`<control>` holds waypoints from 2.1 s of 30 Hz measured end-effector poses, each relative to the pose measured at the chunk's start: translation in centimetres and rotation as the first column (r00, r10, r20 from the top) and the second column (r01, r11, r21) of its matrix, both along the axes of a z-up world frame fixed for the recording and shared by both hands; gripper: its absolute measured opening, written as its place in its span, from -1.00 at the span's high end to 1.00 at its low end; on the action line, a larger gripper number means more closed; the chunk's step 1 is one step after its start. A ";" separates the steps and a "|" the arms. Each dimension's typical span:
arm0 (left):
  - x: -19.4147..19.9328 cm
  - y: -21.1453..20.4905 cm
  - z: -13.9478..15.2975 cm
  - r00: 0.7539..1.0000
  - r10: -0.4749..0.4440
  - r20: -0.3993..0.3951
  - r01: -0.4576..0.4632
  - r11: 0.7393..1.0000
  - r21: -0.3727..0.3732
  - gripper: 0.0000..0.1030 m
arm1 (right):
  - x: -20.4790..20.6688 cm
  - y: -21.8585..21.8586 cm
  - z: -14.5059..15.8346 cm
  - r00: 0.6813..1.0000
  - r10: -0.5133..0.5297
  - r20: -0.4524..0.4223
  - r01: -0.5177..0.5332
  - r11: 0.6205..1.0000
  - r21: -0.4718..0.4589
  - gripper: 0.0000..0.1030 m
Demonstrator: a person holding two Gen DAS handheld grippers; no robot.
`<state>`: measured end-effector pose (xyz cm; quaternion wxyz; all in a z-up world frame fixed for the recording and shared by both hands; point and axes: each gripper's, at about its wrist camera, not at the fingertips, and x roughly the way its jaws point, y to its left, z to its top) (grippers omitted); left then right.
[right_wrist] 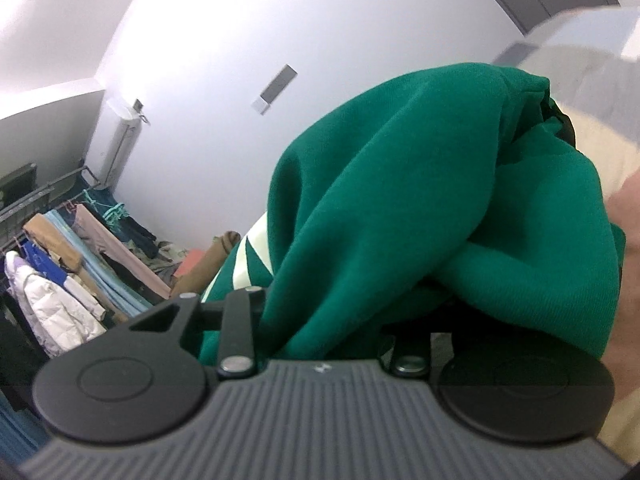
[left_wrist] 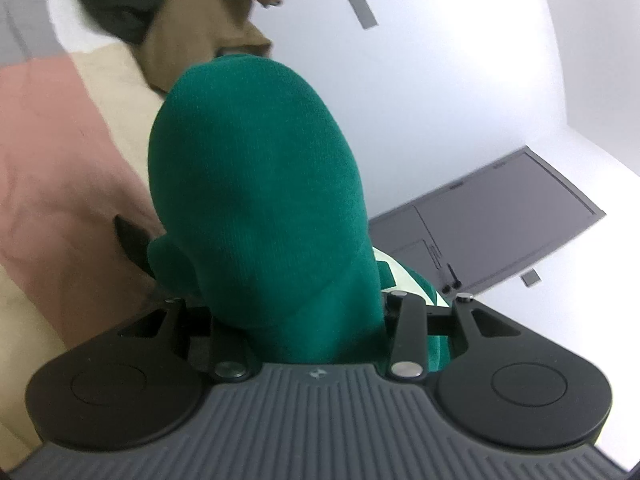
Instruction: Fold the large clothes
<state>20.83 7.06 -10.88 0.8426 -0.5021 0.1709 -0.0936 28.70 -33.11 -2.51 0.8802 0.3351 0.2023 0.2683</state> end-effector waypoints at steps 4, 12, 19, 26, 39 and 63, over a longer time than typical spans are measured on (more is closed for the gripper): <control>-0.2 -2.8 2.7 0.999 -0.040 0.035 0.039 0.999 0.022 0.11 | -1.3 -2.6 2.2 0.999 -0.006 0.040 0.006 1.000 -0.009 0.19; 3.5 -11.0 10.6 0.986 -0.136 0.100 0.129 0.989 0.071 0.11 | -2.9 -9.8 6.7 0.988 -0.096 0.122 0.090 0.995 0.053 0.19; 11.4 -19.4 14.2 0.973 -0.202 0.109 0.196 0.978 0.067 0.11 | -1.0 -16.9 10.3 0.966 -0.190 0.176 0.180 0.981 0.068 0.19; 20.5 -26.5 11.7 0.965 -0.257 0.052 0.253 0.965 0.068 0.11 | 3.6 -23.9 8.7 0.951 -0.271 0.147 0.266 0.963 0.051 0.19; 31.5 -28.6 -2.1 0.940 -0.323 -0.105 0.331 0.941 0.072 0.11 | 11.4 -25.8 -5.0 0.934 -0.357 -0.026 0.358 0.932 0.053 0.19; 27.7 -27.9 -4.6 0.914 -0.345 -0.215 0.393 0.884 0.253 -0.85 | 8.7 -24.6 -11.2 0.871 -0.453 -0.188 0.461 0.887 -0.002 -0.45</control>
